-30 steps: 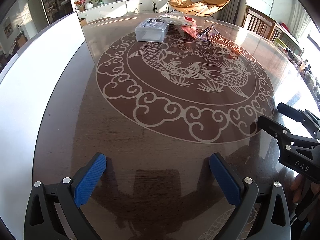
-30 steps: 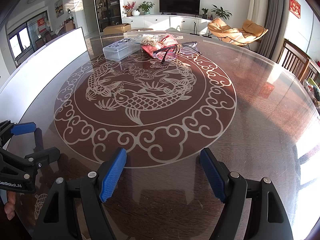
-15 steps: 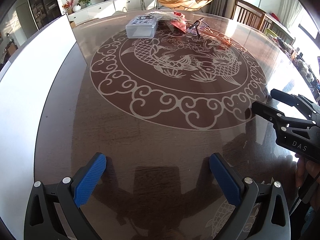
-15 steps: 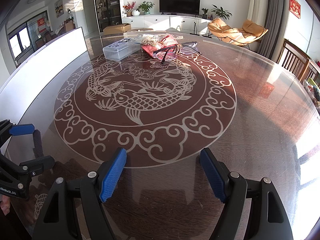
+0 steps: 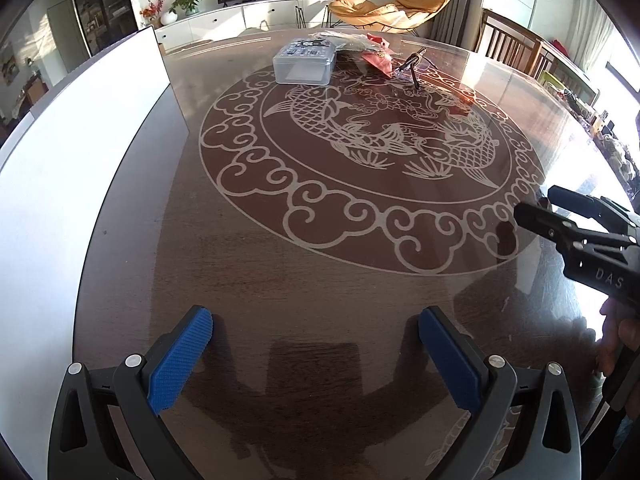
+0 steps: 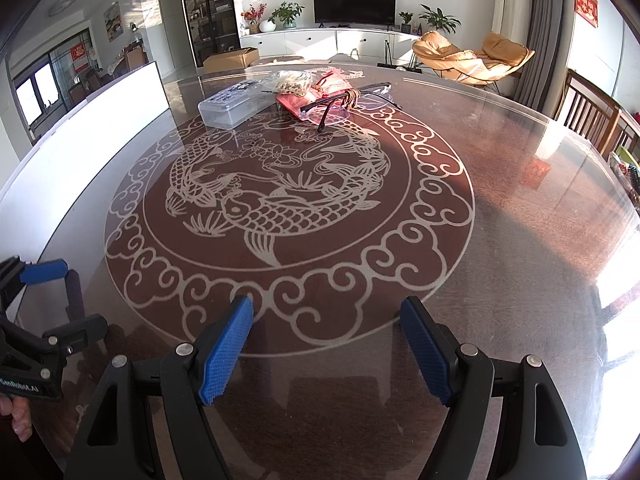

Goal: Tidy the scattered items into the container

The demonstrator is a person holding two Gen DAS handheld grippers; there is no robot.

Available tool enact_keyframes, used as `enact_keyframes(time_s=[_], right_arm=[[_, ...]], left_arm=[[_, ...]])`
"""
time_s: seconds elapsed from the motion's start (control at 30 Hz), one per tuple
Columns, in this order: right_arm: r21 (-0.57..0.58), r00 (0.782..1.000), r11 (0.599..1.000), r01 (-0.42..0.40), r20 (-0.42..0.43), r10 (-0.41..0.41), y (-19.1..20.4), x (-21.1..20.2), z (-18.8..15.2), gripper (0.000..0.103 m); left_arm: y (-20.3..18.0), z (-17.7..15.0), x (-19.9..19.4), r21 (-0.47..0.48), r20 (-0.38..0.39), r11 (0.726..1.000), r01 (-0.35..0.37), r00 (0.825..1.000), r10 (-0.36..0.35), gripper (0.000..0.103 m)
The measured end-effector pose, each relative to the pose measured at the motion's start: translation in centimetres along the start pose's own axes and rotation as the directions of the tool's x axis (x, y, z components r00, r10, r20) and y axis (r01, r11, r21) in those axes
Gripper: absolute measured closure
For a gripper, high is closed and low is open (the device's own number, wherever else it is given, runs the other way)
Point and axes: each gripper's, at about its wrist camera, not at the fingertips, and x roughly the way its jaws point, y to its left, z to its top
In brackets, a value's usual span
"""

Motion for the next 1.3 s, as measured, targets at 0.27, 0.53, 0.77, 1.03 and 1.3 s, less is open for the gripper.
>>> enact_keyframes(time_s=[0.27, 0.53, 0.77, 1.03, 1.3], right_arm=[[0.271, 0.994, 0.957, -0.103, 0.009, 0.104, -3.8, 7.1, 12.5, 0.026], [0.349, 0.999, 0.936, 0.043, -0.033, -0.034, -3.9, 11.9, 18.4, 0.027], [0.185, 0.998, 0.981, 0.057, -0.028, -0.053, -2.4, 11.8, 17.8, 0.091], [0.099, 0.995, 0.991, -0.088, -0.045, 0.093, -4.4, 4.7, 7.5, 0.091], [0.042, 0.991, 0.990, -0.137, 0.005, 0.137, -5.9, -1.9, -1.5, 0.090]], left_arm=[[-0.1, 0.5, 0.4, 0.002, 0.003, 1.000, 0.001, 1.000, -0.001, 0.000], [-0.1, 0.9, 0.7, 0.008, -0.001, 1.000, 0.004, 1.000, -0.004, 0.000], [0.0, 0.9, 0.8, 0.010, 0.010, 1.000, 0.006, 1.000, -0.006, 0.000], [-0.3, 1.5, 1.1, 0.016, 0.068, 1.000, 0.010, 0.998, -0.011, 0.000], [1.0, 12.7, 7.3, 0.140, 0.068, 0.987, 0.076, 0.994, -0.086, 0.000]])
